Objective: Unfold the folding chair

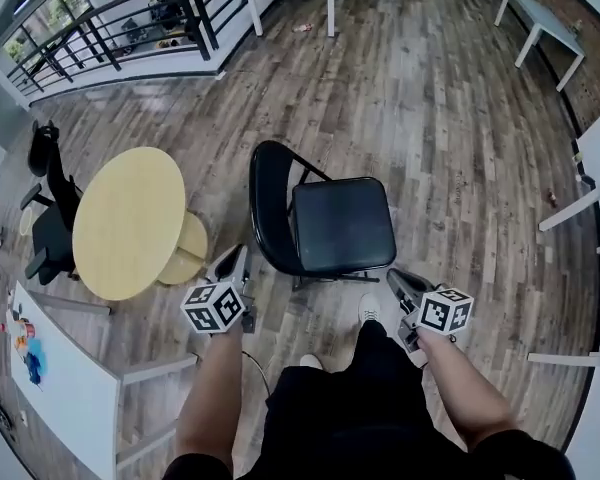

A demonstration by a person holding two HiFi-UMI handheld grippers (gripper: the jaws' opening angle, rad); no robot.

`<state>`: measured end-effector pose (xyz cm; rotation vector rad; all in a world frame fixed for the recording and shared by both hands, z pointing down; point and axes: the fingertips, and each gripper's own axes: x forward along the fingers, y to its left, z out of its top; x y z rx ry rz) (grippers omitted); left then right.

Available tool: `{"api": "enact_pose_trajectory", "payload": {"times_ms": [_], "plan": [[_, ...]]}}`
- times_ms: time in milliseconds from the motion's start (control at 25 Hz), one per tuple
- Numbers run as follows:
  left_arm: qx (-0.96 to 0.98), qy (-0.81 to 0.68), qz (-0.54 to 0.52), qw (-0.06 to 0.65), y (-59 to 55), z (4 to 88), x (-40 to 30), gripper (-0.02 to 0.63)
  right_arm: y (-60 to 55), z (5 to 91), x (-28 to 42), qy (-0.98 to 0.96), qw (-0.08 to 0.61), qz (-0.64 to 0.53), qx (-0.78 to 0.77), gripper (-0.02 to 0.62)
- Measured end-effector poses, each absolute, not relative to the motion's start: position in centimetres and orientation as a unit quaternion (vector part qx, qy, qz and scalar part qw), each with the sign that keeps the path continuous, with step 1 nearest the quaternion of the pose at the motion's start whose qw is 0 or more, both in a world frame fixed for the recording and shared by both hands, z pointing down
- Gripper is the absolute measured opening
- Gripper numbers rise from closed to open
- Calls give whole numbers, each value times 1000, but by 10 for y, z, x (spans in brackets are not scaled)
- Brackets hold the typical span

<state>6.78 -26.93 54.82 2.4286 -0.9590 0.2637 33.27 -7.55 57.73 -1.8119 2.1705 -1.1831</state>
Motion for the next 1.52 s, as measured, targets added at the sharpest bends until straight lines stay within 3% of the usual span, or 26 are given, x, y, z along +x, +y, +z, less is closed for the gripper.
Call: {"api": "enact_pose_trajectory", "payload": {"times_ms": [40, 280, 680, 1120, 1520], "plan": [[903, -337, 104, 245, -253, 538, 70, 12, -71, 565, 322, 710, 49, -378, -592, 5], [923, -256, 167, 232, -165, 503, 68, 6, -50, 501, 261, 722, 91, -338, -597, 5], [932, -201, 163, 255, -76, 451, 62, 6, -13, 424, 206, 768, 31, -282, -574, 5], [927, -248, 109, 260, -20, 417, 99, 7, 34, 401, 239, 809, -6, -247, -533, 5], [917, -283, 98, 264, 38, 407, 147, 8, 83, 391, 288, 827, 0, -248, -504, 5]]}}
